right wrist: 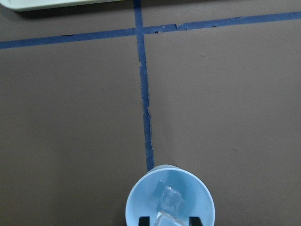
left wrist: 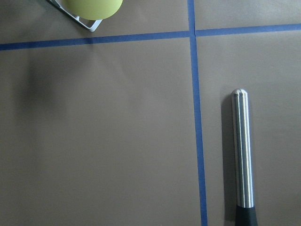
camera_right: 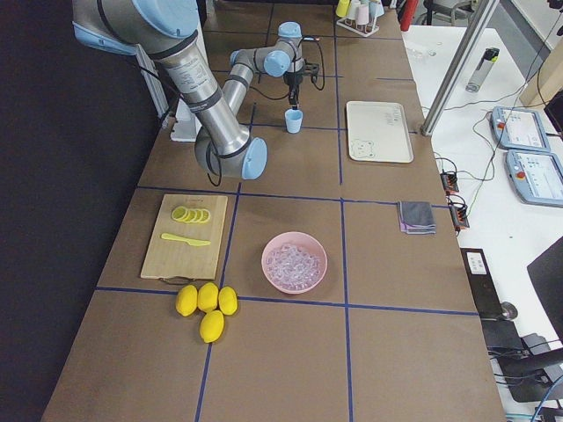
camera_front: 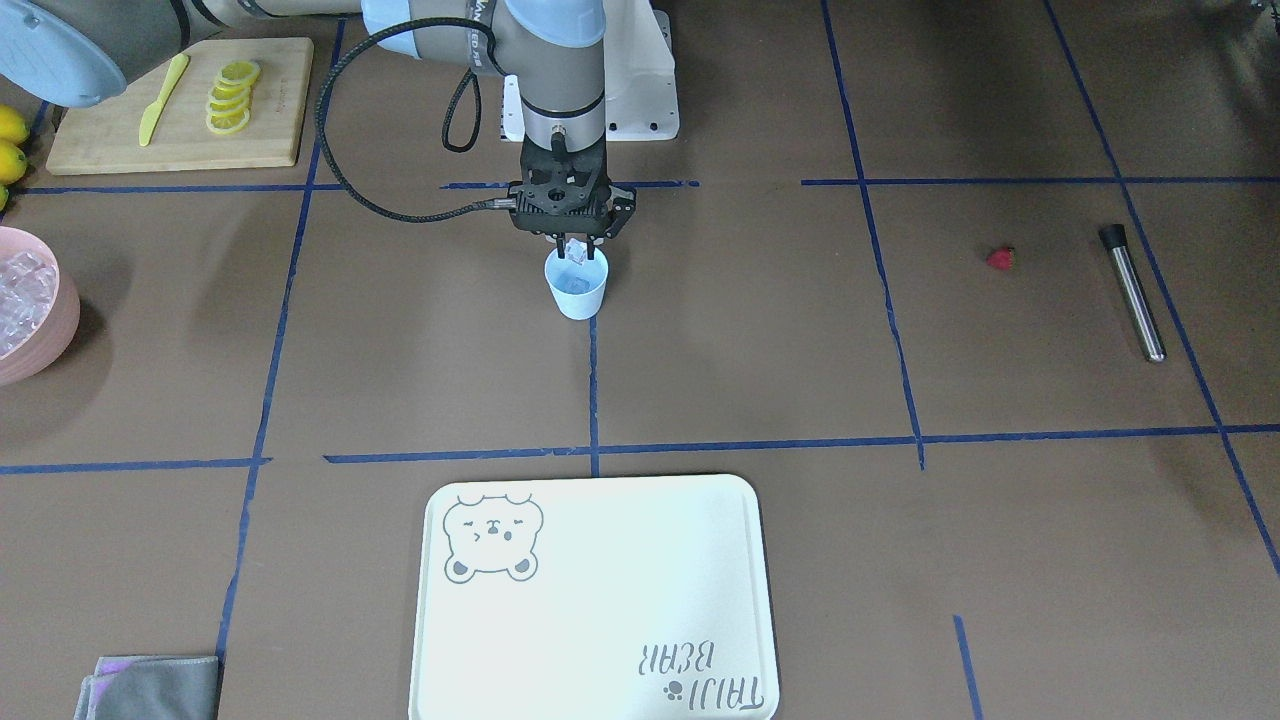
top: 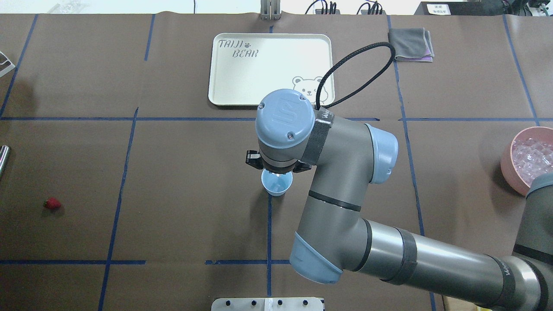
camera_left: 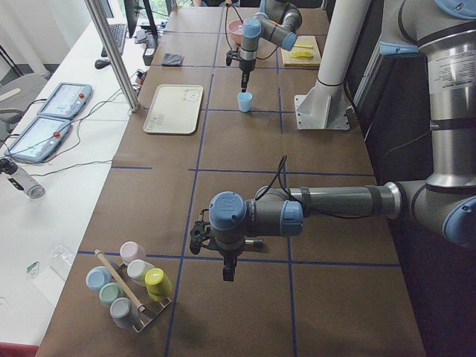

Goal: Mash ice and strawberries in cup
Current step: 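Open the right gripper to drop the ice cube into the cup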

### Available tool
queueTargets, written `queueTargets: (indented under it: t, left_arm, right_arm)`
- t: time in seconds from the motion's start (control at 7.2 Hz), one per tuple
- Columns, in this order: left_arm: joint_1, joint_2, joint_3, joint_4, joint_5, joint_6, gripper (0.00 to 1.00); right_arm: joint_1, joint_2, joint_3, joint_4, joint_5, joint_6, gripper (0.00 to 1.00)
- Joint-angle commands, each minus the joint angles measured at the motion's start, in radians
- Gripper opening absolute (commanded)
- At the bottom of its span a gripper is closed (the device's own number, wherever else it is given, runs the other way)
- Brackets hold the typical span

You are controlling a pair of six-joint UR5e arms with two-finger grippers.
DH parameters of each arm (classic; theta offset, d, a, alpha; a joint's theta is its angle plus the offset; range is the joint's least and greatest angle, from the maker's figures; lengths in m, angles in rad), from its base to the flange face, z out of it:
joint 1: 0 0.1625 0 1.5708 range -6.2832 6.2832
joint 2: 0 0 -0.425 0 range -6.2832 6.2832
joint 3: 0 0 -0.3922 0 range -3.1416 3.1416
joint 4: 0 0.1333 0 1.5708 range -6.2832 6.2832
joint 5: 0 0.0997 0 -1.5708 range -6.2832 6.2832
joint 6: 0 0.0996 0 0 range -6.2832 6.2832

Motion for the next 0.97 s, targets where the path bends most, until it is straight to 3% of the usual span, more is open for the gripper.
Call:
queueTargets:
  t: [0.0,0.69,0.83]
  left_arm:
    - [0.000,0.000,0.002,-0.003,0.000,0.000,1.00]
    - [0.000,0.000,0.002,-0.004,0.000,0.000,1.00]
    - [0.000,0.000,0.002,-0.004,0.000,0.000,1.00]
  right_arm:
    - [-0.004,0.000,-0.004,0.003,0.000,-0.004,0.99]
    - [0.033,-0.007,0.005,0.001,0.015,-0.031,0.99]
    - [0.080,-0.026,0.016,0.001,0.065,-0.065,0.99]
